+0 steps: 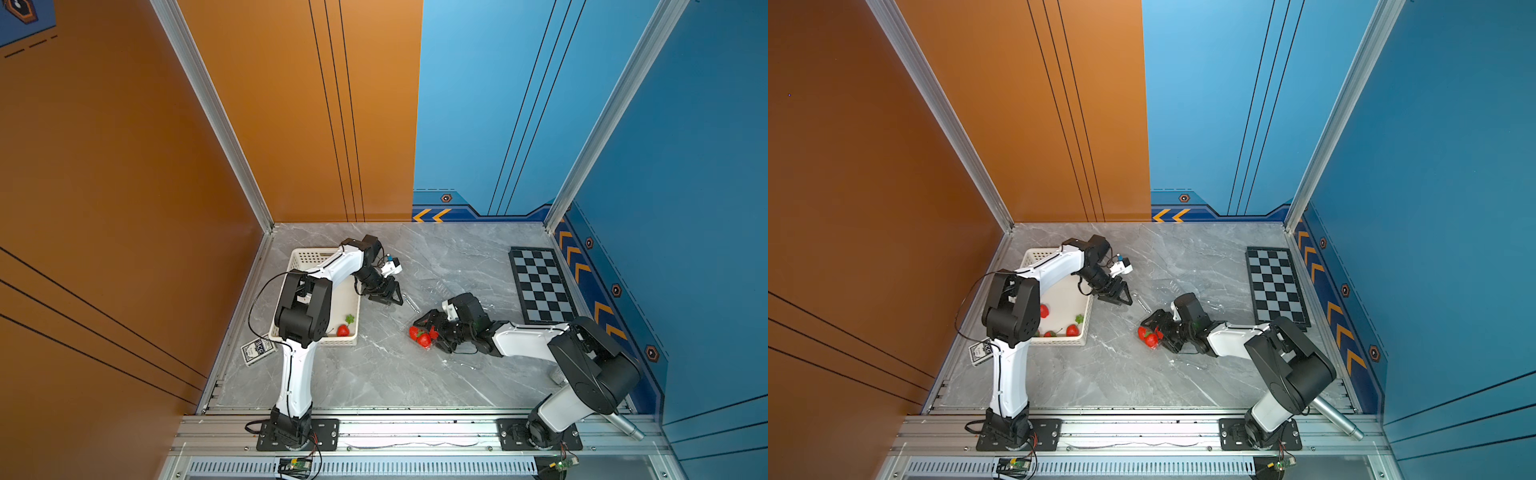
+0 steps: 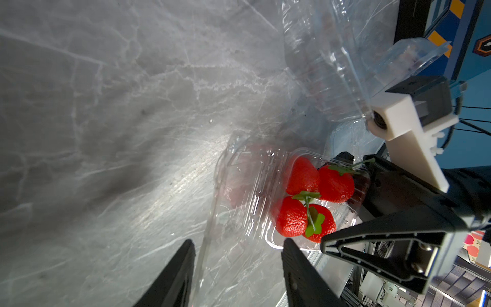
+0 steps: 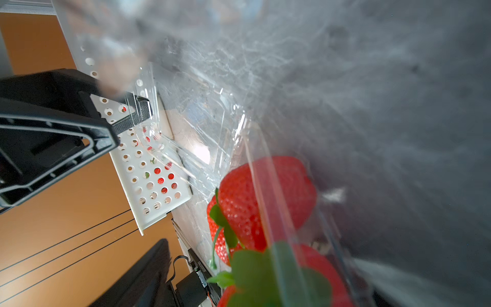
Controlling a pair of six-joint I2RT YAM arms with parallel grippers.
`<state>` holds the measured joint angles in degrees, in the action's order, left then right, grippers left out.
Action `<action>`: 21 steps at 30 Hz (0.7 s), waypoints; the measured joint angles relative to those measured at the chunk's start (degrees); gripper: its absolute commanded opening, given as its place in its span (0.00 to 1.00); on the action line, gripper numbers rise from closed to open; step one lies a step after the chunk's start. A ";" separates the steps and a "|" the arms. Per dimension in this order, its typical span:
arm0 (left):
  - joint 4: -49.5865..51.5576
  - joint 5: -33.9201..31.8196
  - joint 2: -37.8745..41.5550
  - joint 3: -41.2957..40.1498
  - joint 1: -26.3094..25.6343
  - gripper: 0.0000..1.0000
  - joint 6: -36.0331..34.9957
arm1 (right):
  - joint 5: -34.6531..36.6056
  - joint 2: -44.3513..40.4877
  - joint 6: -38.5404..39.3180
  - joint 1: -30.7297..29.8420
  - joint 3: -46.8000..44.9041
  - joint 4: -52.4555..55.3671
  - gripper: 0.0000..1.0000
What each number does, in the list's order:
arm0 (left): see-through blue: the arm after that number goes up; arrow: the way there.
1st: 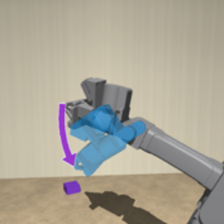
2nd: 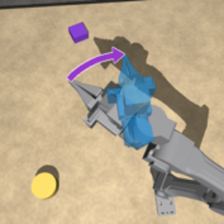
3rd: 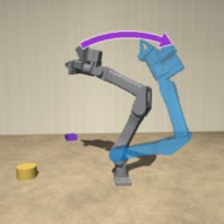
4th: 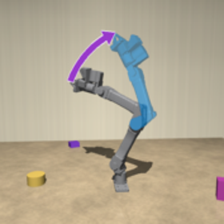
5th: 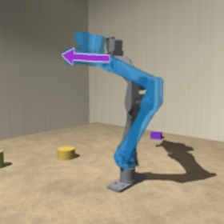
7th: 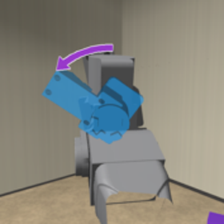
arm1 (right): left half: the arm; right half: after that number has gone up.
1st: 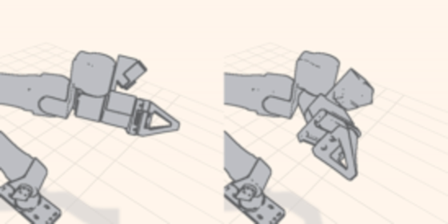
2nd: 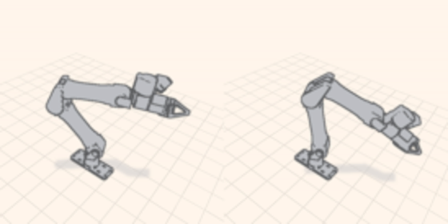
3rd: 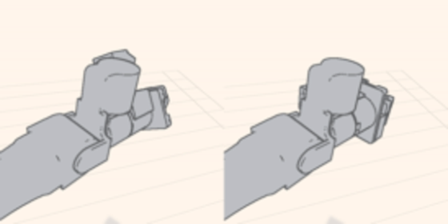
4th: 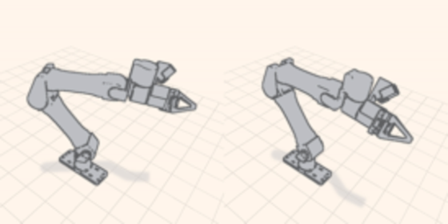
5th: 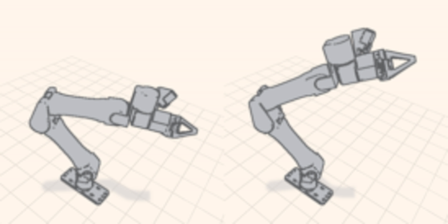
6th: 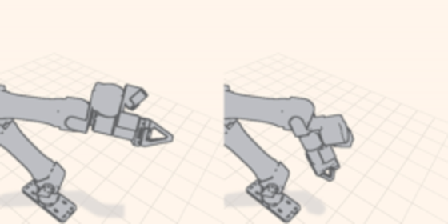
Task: Pack strawberries into containers
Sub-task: Close the packing box at the center of the board.
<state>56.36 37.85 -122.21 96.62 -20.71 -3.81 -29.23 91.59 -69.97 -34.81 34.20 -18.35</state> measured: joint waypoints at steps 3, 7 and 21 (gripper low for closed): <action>0.00 0.48 0.70 0.00 -0.37 0.54 0.00 | -0.04 0.00 0.20 0.00 0.00 0.04 0.86; -0.22 1.22 1.70 -0.26 -1.14 0.47 0.20 | -0.11 0.02 0.79 0.00 0.00 0.04 0.87; -0.57 2.08 3.02 -2.56 -2.78 0.32 0.59 | -1.03 2.12 1.70 1.42 0.24 -3.72 0.90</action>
<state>55.79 39.92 -119.20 94.06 -23.49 -3.22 -30.26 93.71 -68.27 -33.39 34.44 -22.06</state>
